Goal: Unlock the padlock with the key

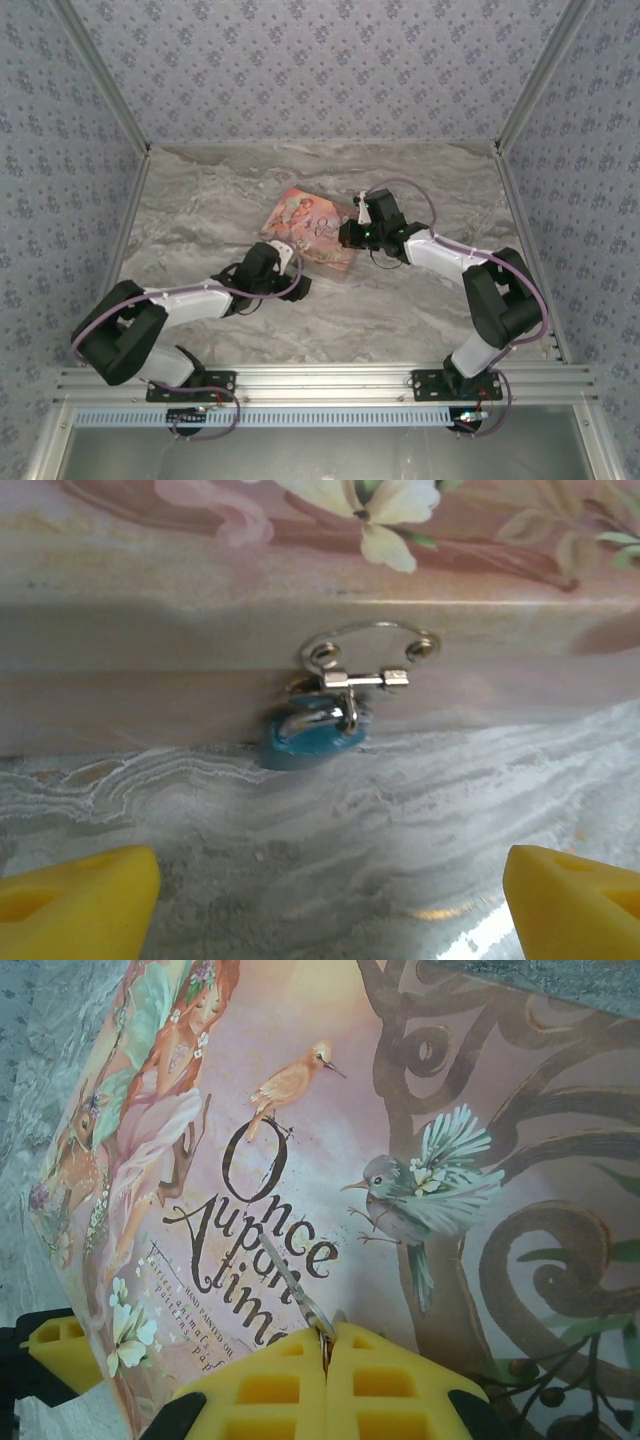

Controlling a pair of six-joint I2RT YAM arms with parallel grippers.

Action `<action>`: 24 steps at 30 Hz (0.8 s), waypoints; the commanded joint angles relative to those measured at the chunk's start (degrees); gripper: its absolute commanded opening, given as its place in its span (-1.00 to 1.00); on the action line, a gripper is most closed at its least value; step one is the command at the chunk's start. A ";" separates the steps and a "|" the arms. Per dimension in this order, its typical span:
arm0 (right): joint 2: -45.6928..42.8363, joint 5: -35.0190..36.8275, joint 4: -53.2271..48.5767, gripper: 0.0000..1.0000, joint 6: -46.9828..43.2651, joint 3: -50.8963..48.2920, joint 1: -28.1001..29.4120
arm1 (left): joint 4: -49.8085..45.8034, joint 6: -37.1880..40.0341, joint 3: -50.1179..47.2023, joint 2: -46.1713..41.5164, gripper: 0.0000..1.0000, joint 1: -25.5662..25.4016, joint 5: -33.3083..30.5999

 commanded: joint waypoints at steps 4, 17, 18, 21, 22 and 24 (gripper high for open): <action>1.80 1.96 -5.58 -1.00 0.22 0.19 0.94 | 5.46 1.67 2.13 3.99 0.77 -1.10 -5.01; 1.75 2.14 -5.99 -1.00 0.07 0.32 1.03 | 8.45 2.45 4.19 8.30 0.51 -1.10 -4.18; 1.80 2.04 -5.90 -1.00 0.05 0.41 0.98 | 8.48 2.42 4.34 8.41 0.48 -1.09 -4.17; 1.80 1.91 -5.93 -1.00 0.09 0.50 1.11 | 8.95 2.42 4.80 9.06 0.38 -1.10 -3.93; 1.80 1.92 -5.90 -1.00 0.01 0.52 1.11 | 9.02 2.49 4.98 9.34 0.35 -1.06 -3.74; 1.73 1.94 -5.86 -1.00 0.00 0.52 1.20 | 8.98 2.66 5.48 9.97 0.25 -1.11 -3.43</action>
